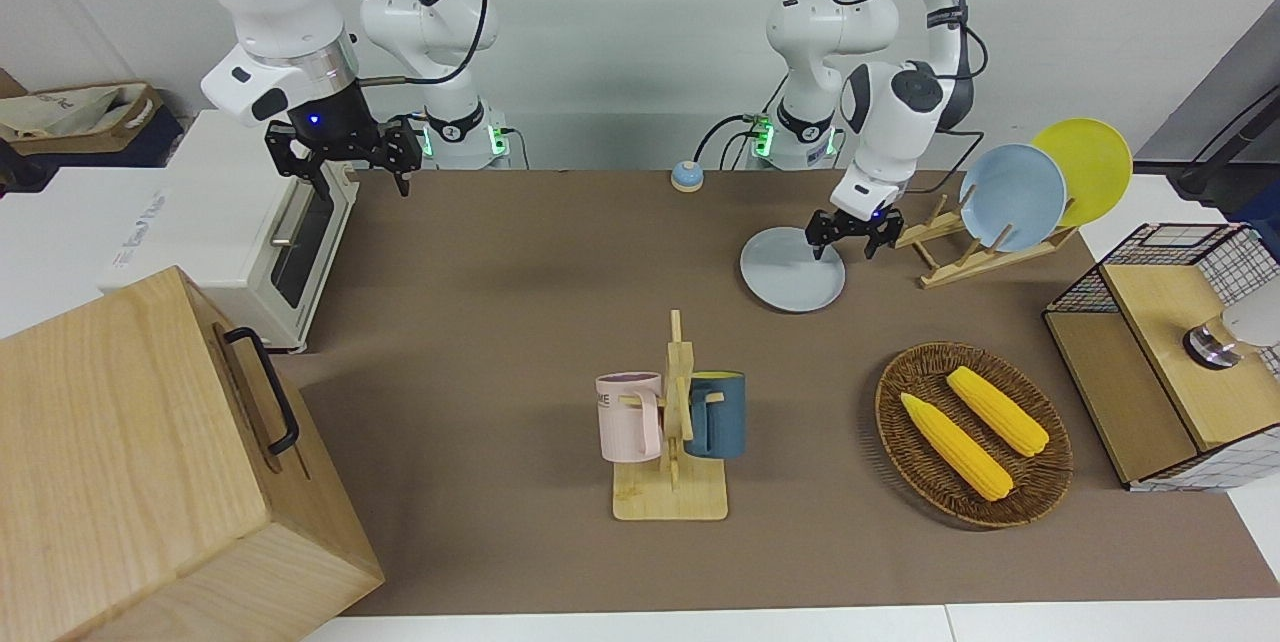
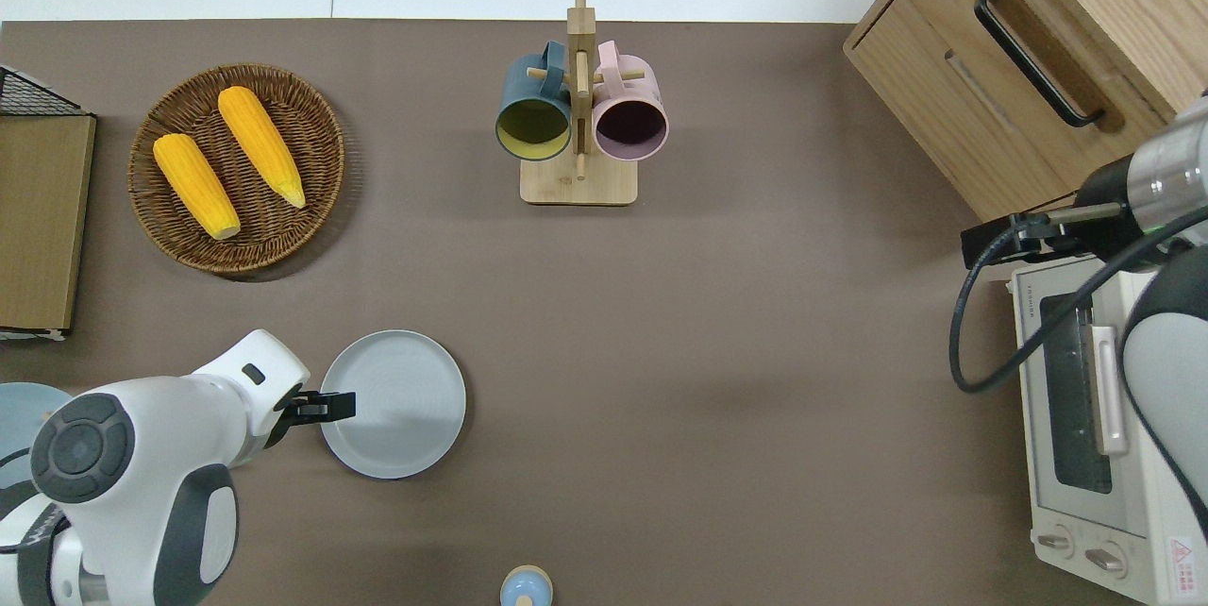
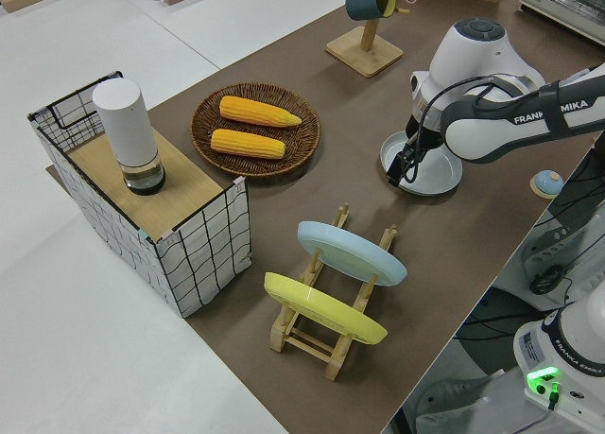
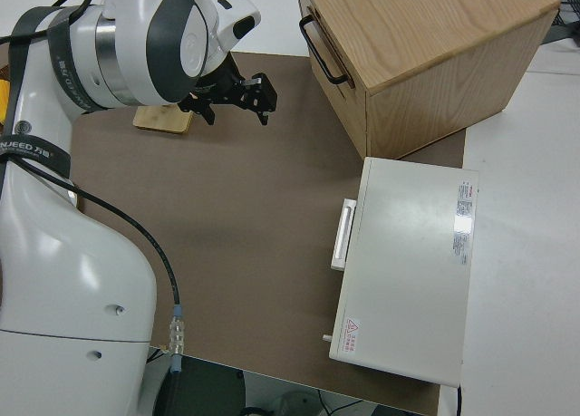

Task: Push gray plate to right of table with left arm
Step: 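Move the left gripper down beside the gray plate's edge nearest the robot's left, then push the gray plate with the left gripper away from the left arm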

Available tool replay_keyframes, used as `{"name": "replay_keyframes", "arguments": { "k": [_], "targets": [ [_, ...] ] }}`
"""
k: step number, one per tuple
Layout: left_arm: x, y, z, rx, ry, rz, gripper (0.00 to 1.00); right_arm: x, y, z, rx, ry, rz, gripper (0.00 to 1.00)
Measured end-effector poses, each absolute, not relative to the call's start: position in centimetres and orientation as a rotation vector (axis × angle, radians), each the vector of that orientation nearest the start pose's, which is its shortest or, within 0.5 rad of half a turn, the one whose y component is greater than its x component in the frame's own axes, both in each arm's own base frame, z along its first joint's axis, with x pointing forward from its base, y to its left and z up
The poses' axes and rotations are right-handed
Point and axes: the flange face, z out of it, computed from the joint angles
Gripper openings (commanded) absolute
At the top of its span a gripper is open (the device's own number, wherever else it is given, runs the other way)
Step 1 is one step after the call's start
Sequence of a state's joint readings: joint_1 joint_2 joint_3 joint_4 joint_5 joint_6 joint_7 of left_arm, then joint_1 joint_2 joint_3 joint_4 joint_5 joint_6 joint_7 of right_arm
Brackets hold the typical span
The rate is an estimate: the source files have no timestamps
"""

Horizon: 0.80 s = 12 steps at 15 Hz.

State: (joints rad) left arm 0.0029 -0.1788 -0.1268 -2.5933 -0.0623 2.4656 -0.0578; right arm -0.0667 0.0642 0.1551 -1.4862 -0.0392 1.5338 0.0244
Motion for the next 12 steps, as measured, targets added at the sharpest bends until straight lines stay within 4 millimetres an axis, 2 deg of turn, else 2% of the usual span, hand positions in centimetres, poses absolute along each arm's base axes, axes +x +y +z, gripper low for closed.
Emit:
{"name": "replay_keyframes", "arguments": {
  "k": [3, 6, 7, 8, 12],
  "targets": [
    [43.2, -5.3, 30.7, -3.165, 0.026, -0.045, 0.99, 56.9, 4.3, 62.5, -3.170, -0.099, 0.023, 0.983],
    [43.2, -5.3, 30.3, -3.165, 0.026, -0.034, 0.99, 56.9, 4.3, 62.5, -3.170, -0.099, 0.023, 0.983],
    [43.2, -5.3, 30.3, -3.165, 0.026, -0.032, 0.93, 56.9, 4.3, 62.5, -3.170, -0.099, 0.023, 0.983],
    [43.2, -5.3, 30.3, -3.165, 0.026, -0.031, 0.84, 56.9, 4.3, 62.5, -3.170, -0.099, 0.023, 0.983],
    [43.2, -5.3, 30.2, -3.165, 0.026, -0.031, 0.30, 56.9, 4.3, 62.5, -3.170, -0.099, 0.023, 0.983]
  ]
}}
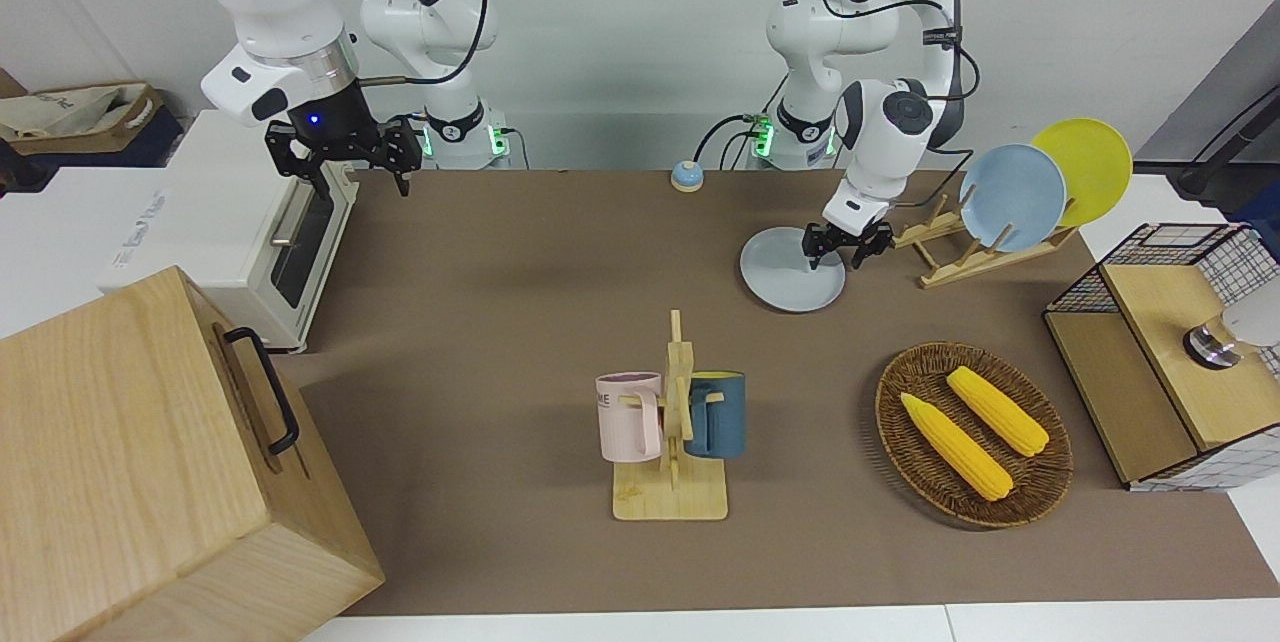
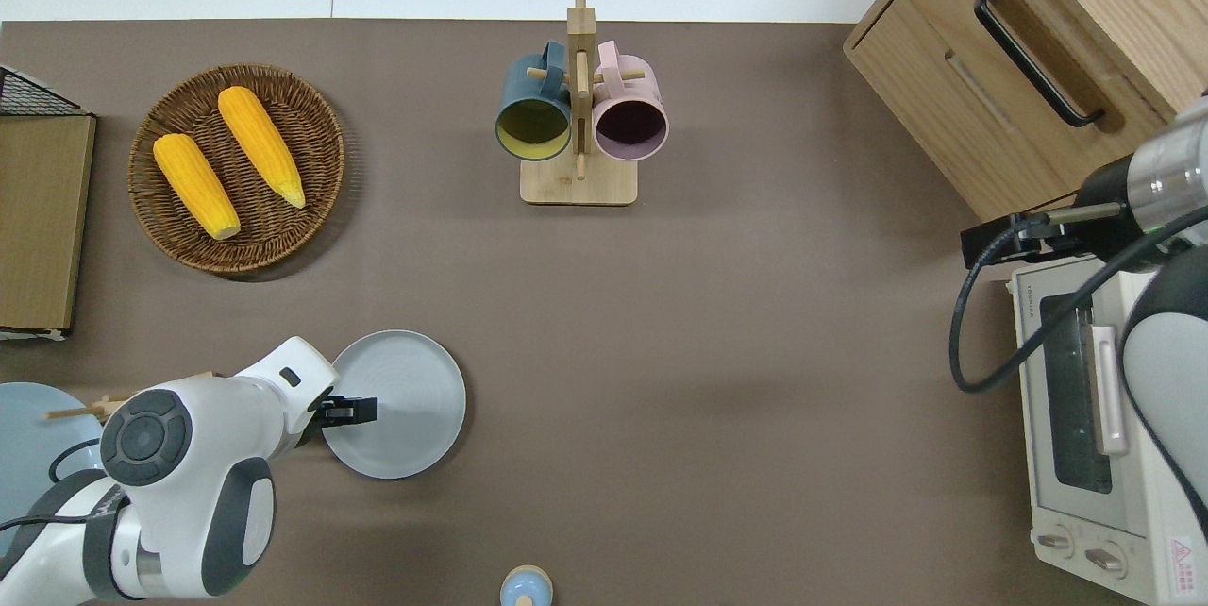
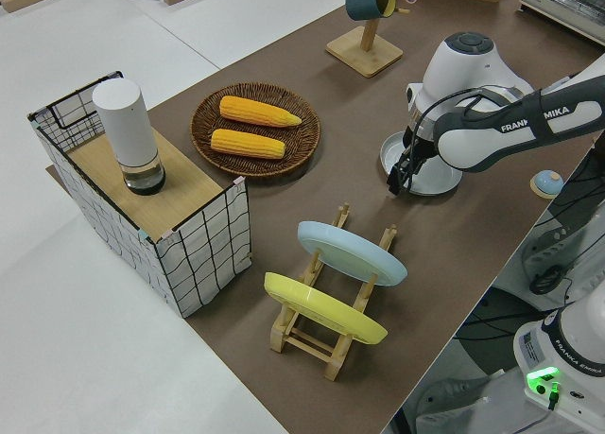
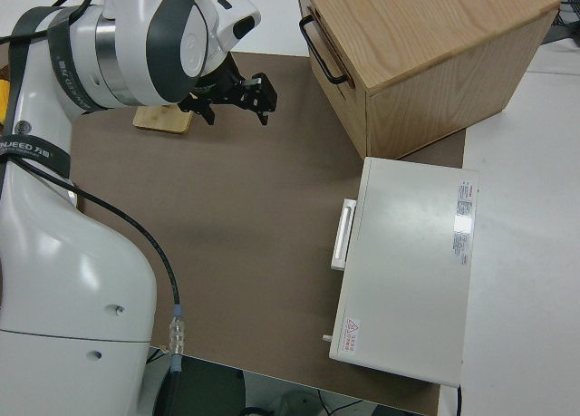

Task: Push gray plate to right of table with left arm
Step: 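Push the gray plate with the left gripper away from the left arm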

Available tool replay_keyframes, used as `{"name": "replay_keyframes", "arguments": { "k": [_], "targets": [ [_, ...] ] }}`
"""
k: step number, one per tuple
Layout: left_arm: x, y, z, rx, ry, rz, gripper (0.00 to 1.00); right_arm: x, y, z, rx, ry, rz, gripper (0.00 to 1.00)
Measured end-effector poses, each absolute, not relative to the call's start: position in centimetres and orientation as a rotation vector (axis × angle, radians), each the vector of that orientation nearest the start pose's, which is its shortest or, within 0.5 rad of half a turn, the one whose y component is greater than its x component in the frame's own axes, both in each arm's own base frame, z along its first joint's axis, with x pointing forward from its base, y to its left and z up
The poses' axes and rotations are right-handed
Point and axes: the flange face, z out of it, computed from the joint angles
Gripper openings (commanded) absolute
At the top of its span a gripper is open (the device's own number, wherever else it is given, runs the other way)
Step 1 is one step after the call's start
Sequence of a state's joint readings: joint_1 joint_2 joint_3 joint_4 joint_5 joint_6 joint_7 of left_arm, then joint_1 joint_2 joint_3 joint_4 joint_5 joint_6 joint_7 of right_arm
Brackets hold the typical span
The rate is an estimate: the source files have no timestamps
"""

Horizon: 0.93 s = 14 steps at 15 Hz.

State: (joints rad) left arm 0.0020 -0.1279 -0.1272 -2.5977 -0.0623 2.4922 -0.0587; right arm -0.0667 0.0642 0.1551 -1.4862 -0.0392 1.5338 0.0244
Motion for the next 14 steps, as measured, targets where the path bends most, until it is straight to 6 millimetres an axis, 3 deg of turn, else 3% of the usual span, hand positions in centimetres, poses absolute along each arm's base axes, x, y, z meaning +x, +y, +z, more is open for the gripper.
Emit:
{"name": "replay_keyframes", "arguments": {
  "k": [2, 3, 14],
  "targets": [
    [43.23, -5.29, 30.24, -3.165, 0.025, -0.033, 0.06, 56.92, 4.30, 62.54, -3.170, -0.099, 0.023, 0.983],
    [43.24, -5.25, 30.23, -3.166, 0.024, -0.033, 0.00, 56.92, 4.30, 62.54, -3.170, -0.099, 0.023, 0.983],
    [43.33, -5.18, 30.45, -3.169, 0.011, -0.047, 0.00, 56.92, 4.30, 62.54, -3.170, -0.099, 0.023, 0.983]
  ]
}}
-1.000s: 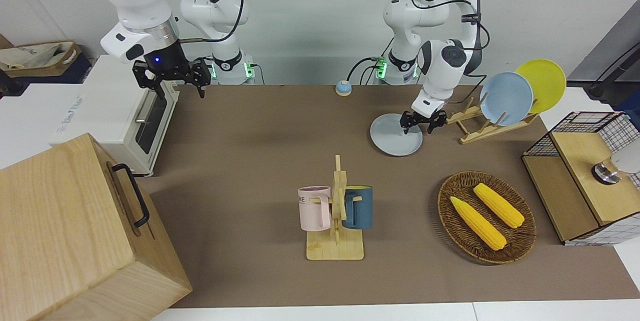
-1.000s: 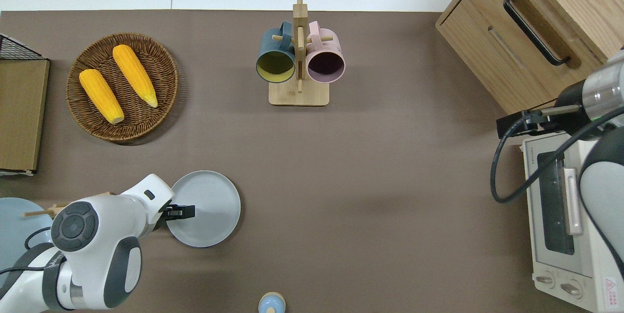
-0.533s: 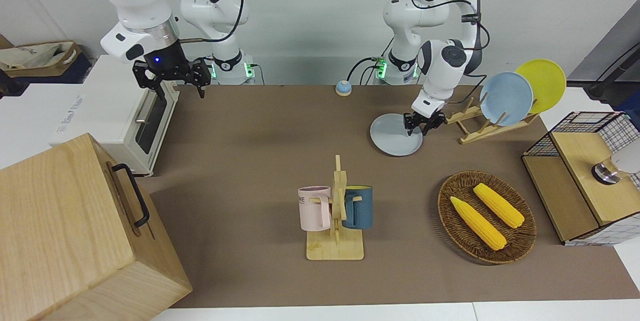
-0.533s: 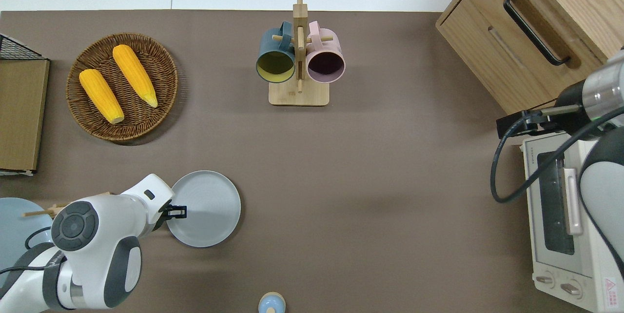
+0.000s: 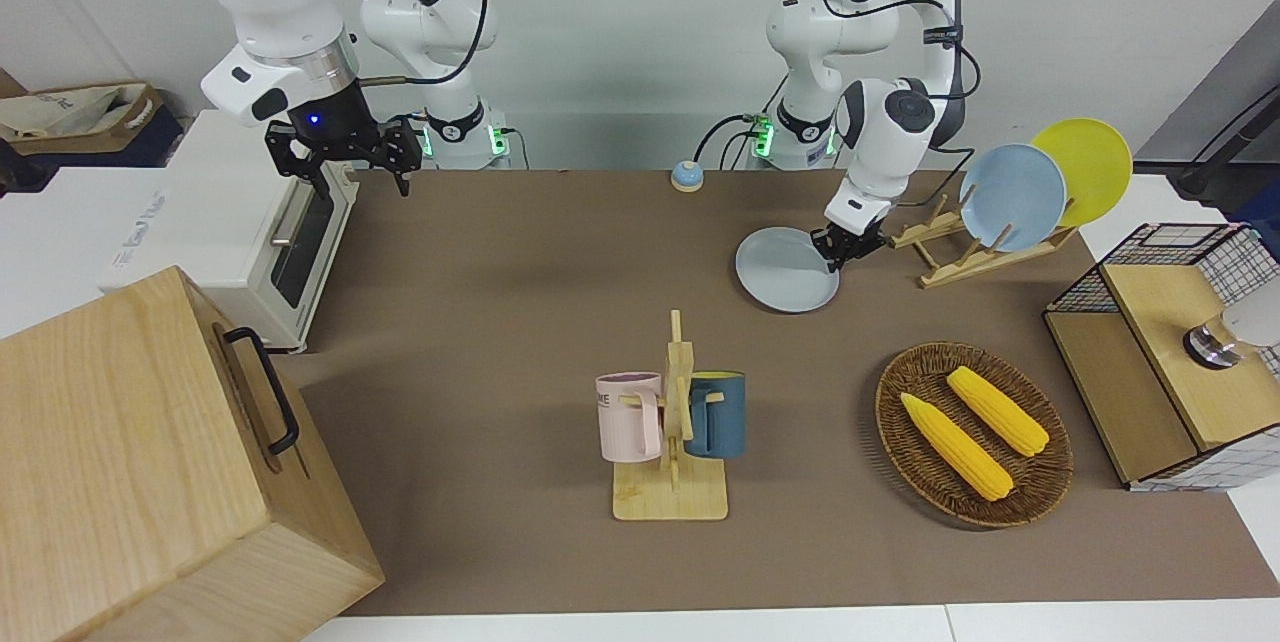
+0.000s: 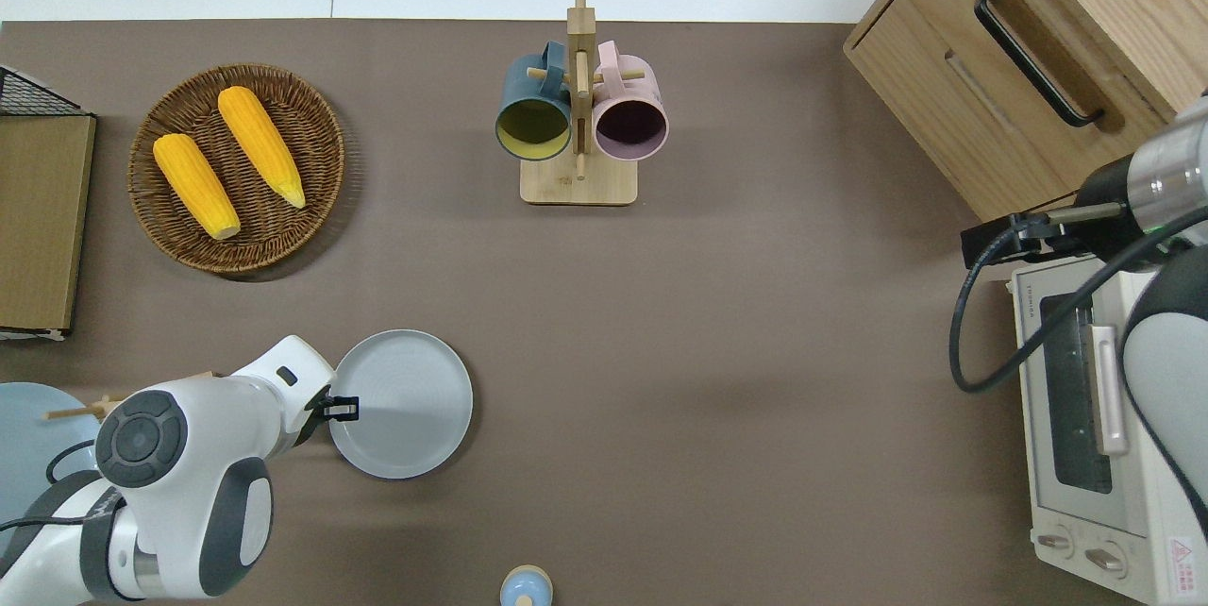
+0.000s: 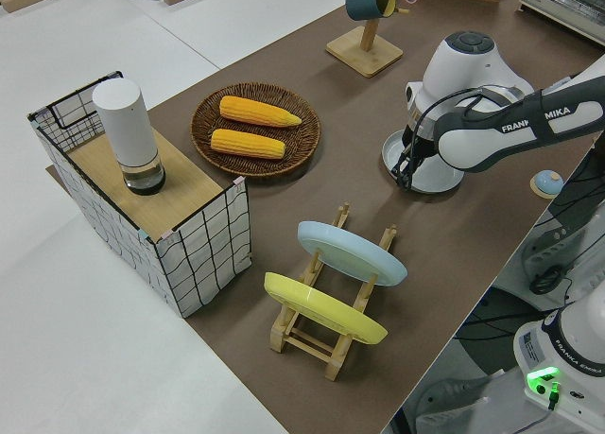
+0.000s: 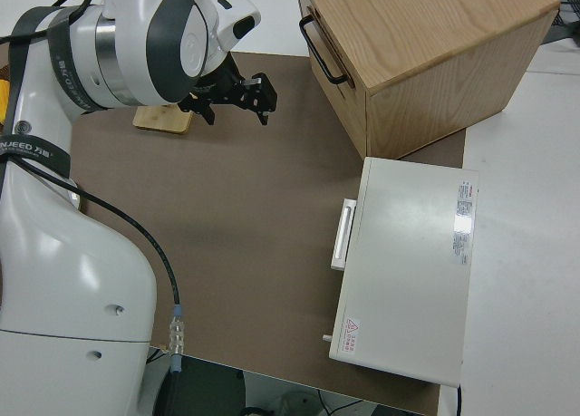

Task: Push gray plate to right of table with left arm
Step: 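Push the gray plate with the left gripper away from the left arm, then keep pushing the gray plate with the left gripper toward the toaster oven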

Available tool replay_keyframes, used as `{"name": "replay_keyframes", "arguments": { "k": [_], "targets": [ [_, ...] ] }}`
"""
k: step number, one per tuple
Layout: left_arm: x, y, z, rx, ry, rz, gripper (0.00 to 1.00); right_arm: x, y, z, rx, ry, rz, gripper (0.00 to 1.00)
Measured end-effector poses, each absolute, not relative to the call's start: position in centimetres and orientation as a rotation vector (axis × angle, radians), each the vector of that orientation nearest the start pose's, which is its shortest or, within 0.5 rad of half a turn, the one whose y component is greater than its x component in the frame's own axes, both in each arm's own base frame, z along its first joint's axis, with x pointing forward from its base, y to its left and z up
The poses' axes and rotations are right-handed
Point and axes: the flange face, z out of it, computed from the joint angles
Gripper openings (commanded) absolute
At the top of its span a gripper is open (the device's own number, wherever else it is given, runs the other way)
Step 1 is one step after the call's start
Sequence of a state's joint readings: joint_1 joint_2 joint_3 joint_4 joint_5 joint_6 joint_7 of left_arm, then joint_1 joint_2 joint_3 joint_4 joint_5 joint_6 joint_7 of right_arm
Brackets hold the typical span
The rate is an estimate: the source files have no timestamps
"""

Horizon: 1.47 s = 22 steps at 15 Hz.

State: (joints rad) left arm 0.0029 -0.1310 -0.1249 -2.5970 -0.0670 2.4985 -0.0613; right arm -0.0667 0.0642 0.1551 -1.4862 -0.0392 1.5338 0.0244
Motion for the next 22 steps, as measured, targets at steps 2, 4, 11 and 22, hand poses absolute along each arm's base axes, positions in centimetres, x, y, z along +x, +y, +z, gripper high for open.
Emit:
{"name": "replay_keyframes", "arguments": {
  "k": [2, 4, 11, 22],
  "targets": [
    [43.3, -5.4, 30.5, -3.169, -0.009, -0.048, 0.00, 56.9, 4.3, 62.5, -3.170, -0.099, 0.023, 0.983],
    [43.2, -6.9, 30.5, -3.171, -0.039, -0.054, 0.00, 56.9, 4.3, 62.5, -3.170, -0.099, 0.023, 0.983],
    [42.4, -13.3, 30.5, -3.180, -0.102, -0.066, 0.00, 56.9, 4.3, 62.5, -3.170, -0.099, 0.023, 0.983],
    [41.4, -22.6, 31.2, -3.203, -0.223, -0.083, 0.00, 56.9, 4.3, 62.5, -3.170, -0.099, 0.023, 0.983]
  ]
}}
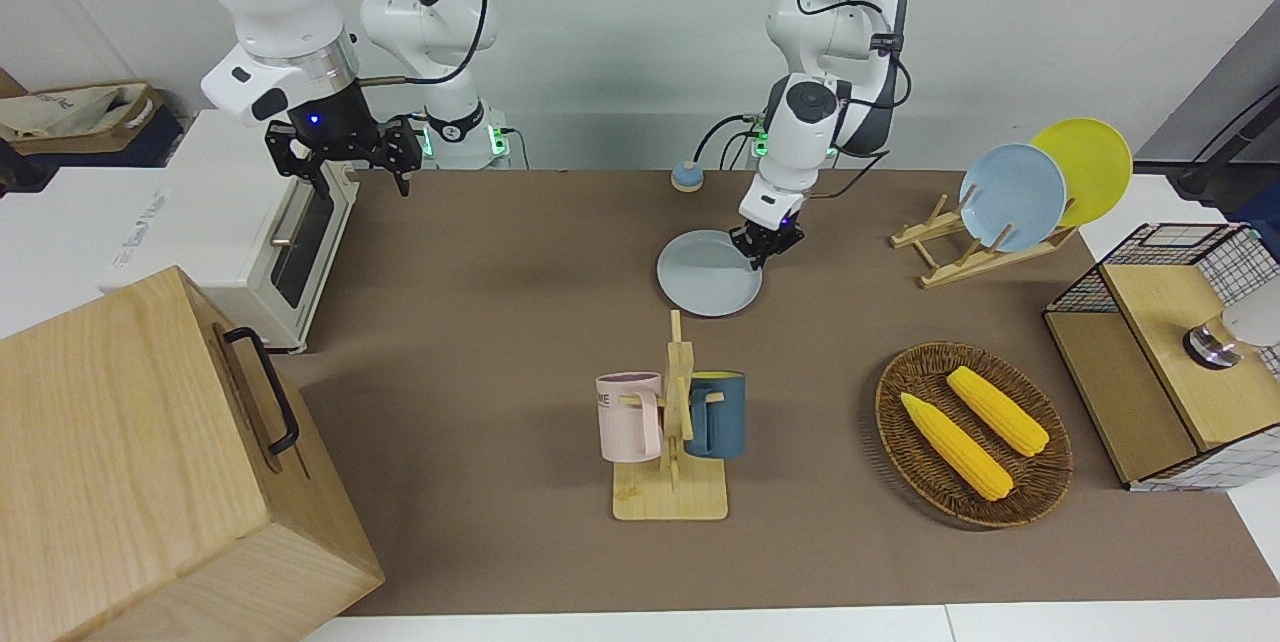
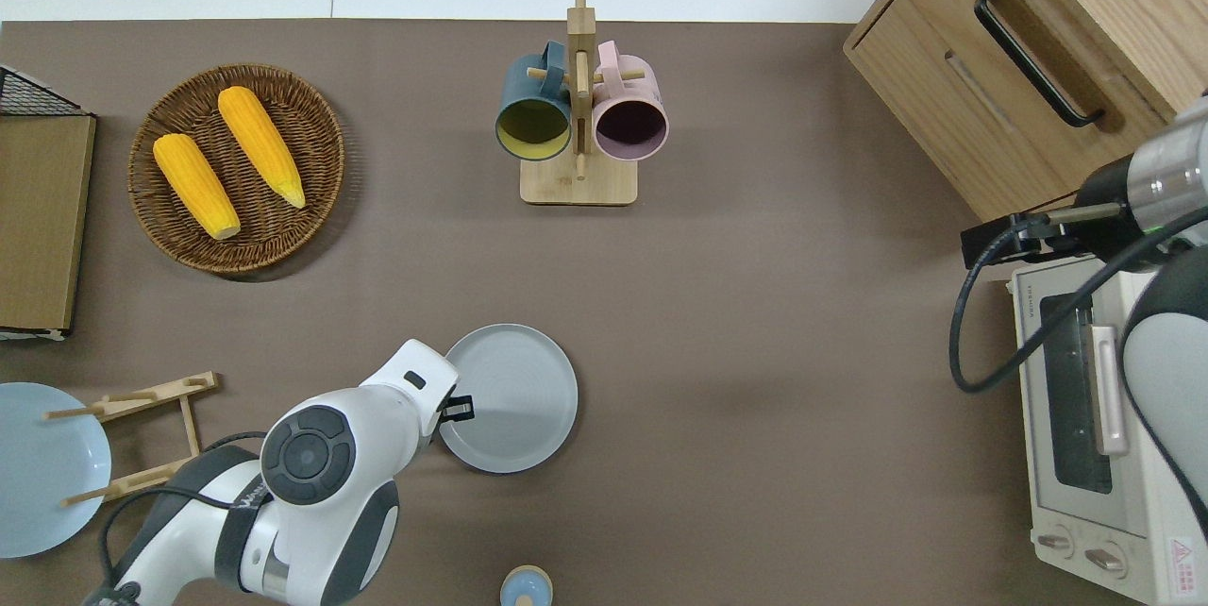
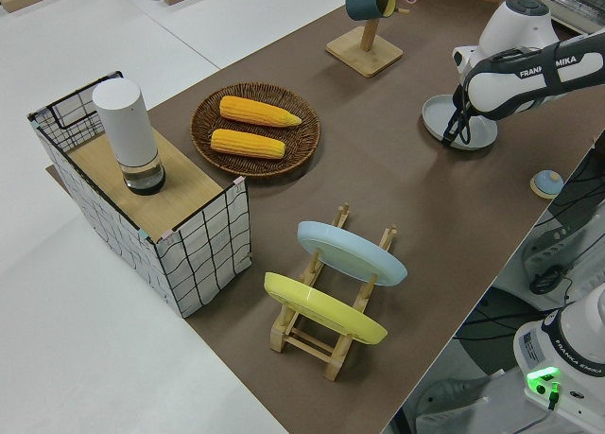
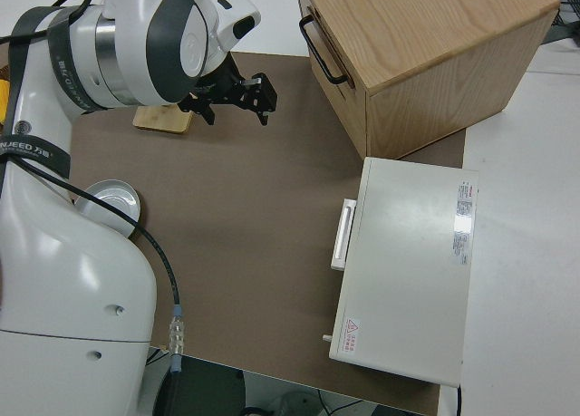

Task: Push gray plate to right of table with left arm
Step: 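Keep pushing the gray plate with the left gripper toward the toaster oven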

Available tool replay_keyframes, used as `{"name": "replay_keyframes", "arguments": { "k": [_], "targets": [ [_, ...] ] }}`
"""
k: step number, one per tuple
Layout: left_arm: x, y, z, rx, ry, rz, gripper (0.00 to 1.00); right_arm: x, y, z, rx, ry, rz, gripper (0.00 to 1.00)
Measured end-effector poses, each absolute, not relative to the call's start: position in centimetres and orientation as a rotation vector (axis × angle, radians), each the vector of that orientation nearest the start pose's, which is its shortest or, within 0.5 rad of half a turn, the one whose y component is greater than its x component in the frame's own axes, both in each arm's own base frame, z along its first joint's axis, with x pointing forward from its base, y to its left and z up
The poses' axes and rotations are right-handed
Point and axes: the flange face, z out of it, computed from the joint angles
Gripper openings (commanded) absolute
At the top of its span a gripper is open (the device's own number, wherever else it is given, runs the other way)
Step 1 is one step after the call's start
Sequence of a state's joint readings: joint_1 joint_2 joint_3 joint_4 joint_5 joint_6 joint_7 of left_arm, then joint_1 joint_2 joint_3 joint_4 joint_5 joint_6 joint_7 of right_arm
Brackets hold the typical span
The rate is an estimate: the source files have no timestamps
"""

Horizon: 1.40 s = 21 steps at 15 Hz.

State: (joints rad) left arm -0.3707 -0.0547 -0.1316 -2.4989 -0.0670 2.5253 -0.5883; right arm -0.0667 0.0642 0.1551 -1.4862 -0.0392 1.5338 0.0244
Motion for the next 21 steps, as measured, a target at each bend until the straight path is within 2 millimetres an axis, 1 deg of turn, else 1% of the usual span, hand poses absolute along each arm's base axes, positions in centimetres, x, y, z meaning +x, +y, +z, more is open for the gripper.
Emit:
{"name": "replay_keyframes", "arguments": {
  "k": [4, 7, 8, 10, 13, 21],
  "targets": [
    [40.7, -26.5, 31.4, -3.216, -0.271, -0.086, 0.00, 56.9, 4.3, 62.5, -3.170, -0.099, 0.023, 0.983],
    [40.0, -29.8, 30.4, -3.232, -0.313, -0.093, 0.00, 56.9, 4.3, 62.5, -3.170, -0.099, 0.023, 0.983],
    [40.1, -30.7, 30.2, -3.239, -0.322, -0.098, 0.00, 56.9, 4.3, 62.5, -3.170, -0.099, 0.023, 0.983],
    [40.2, -32.2, 30.4, -3.247, -0.347, -0.100, 0.00, 56.9, 4.3, 62.5, -3.170, -0.099, 0.023, 0.983],
    [39.6, -35.7, 30.3, -3.263, -0.388, -0.096, 0.00, 56.9, 4.3, 62.5, -3.170, -0.099, 0.023, 0.983],
    [38.8, -42.4, 30.3, -3.288, -0.460, -0.098, 0.00, 56.9, 4.3, 62.5, -3.170, -0.099, 0.023, 0.983]
  ]
}}
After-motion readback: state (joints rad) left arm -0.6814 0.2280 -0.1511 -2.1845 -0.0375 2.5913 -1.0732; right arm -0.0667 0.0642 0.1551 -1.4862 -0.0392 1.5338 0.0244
